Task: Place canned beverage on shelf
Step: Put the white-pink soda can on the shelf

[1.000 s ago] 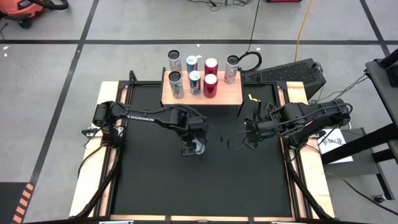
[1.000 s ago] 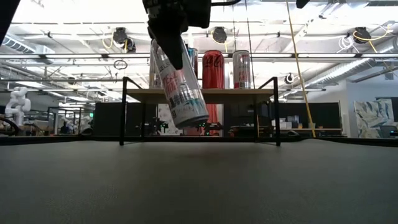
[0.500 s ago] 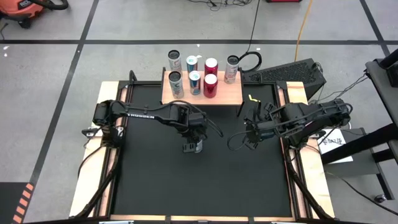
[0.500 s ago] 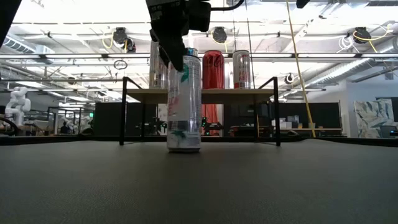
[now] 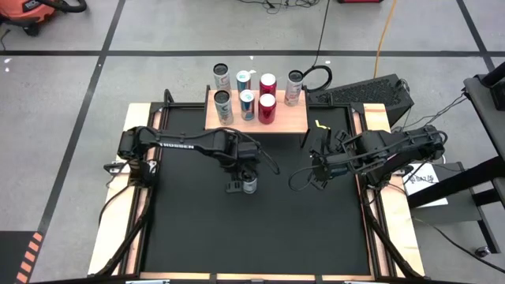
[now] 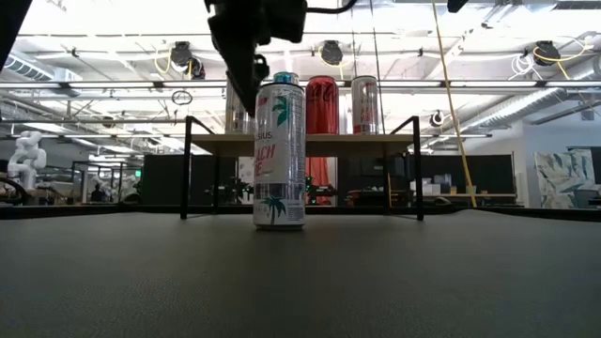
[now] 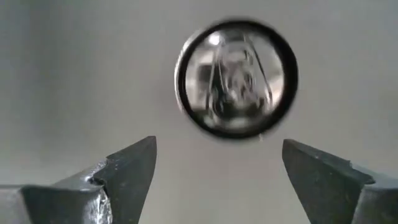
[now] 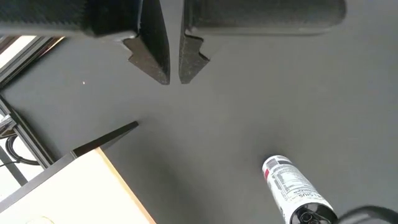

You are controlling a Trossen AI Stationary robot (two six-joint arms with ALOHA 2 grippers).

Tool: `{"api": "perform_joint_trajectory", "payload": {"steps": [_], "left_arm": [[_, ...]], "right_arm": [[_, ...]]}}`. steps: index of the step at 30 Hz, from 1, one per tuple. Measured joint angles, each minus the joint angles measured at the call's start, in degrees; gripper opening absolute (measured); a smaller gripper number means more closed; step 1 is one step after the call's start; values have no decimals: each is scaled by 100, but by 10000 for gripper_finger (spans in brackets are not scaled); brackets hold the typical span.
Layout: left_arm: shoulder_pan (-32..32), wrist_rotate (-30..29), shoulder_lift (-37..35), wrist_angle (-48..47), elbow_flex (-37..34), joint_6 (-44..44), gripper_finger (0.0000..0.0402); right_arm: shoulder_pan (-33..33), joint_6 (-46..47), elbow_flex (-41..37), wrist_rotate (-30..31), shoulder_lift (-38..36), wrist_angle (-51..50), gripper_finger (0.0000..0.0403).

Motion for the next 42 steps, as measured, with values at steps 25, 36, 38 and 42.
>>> {"api": "perform_joint_trajectory", "payload": {"steps": [25, 36, 38, 42], "left_arm": [[-1008, -177, -1300, -1744, 803, -364, 344], [-1569, -664, -2269, -1635, 803, -625, 344], [-1615, -769, -2365, -1598, 803, -627, 344], [-1682, -968, -2497, -1602, 803, -625, 344]], "right_arm": [[70, 178, -2026, -370, 175, 2115, 182], [64, -633, -3395, -302, 175, 5334, 252], [33, -645, -3637, -300, 175, 5785, 256], [-4, -647, -4036, -32, 175, 6508, 259]]}}
